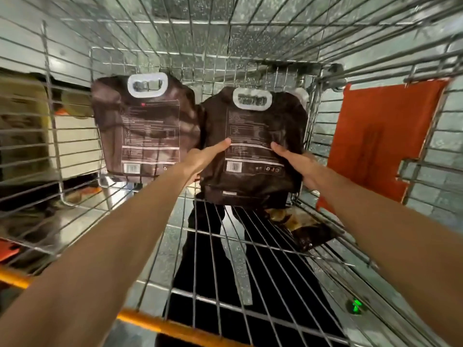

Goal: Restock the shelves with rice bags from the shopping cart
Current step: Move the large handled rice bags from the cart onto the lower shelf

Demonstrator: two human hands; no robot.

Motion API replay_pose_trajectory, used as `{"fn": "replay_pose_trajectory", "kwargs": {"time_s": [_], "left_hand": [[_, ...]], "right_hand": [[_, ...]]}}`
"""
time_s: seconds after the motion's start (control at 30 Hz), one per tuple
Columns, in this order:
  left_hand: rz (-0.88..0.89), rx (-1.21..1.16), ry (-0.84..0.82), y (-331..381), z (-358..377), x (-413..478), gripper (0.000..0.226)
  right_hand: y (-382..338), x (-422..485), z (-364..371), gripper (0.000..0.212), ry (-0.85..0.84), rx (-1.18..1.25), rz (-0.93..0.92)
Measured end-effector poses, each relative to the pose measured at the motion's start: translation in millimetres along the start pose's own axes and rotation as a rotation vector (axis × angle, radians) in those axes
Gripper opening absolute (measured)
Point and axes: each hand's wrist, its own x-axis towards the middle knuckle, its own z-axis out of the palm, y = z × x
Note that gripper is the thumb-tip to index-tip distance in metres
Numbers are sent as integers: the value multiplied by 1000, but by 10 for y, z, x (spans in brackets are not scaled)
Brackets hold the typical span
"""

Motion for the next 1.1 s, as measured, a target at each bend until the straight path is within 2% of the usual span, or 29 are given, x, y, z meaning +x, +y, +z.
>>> {"fn": "replay_pose_trajectory", "kwargs": {"time_s": [0.07,0.2,0.27,0.4,0.5,0.63,0.7,0.77,0.8,0.9,0.97,1.03,1.1], "left_hand": [[-6,6,-2,74,2,-84,150],[9,59,-166,203,-106,-154,111],[-10,75,-230,226,-172,-115,105],[-19,-32,-323,195,-131,-85,86],[13,-116,-260,185,-68,-128,87],[76,-77,-255,189,-113,-294,100],[141,-35,-198,204,-136,-387,81],[211,51,-83,227,-143,-536,52],[247,73,-34,209,-178,-618,45],[339,86,8,192,-304,-820,48],[396,76,54,124,-509,-991,37],[443,69,118,41,-728,-1118,29],[545,41,173,-101,-998,-1253,23]], "right_hand": [[-10,5,7,49,11,-32,5],[-2,12,11,62,155,-84,-78],[2,-17,27,63,206,-98,-114],[6,-53,9,84,290,-165,-191],[-49,-114,-19,84,337,-250,-233],[-106,-312,-23,79,362,-235,-290],[-91,-443,-24,85,361,-201,-280],[-50,-602,-2,73,344,-150,-297],[-3,-689,33,65,340,-106,-312],[56,-884,183,57,331,22,-351],[46,-1004,382,55,297,56,-349],[-2,-1031,573,42,238,85,-345],[-31,-1021,866,41,132,131,-322]]}}
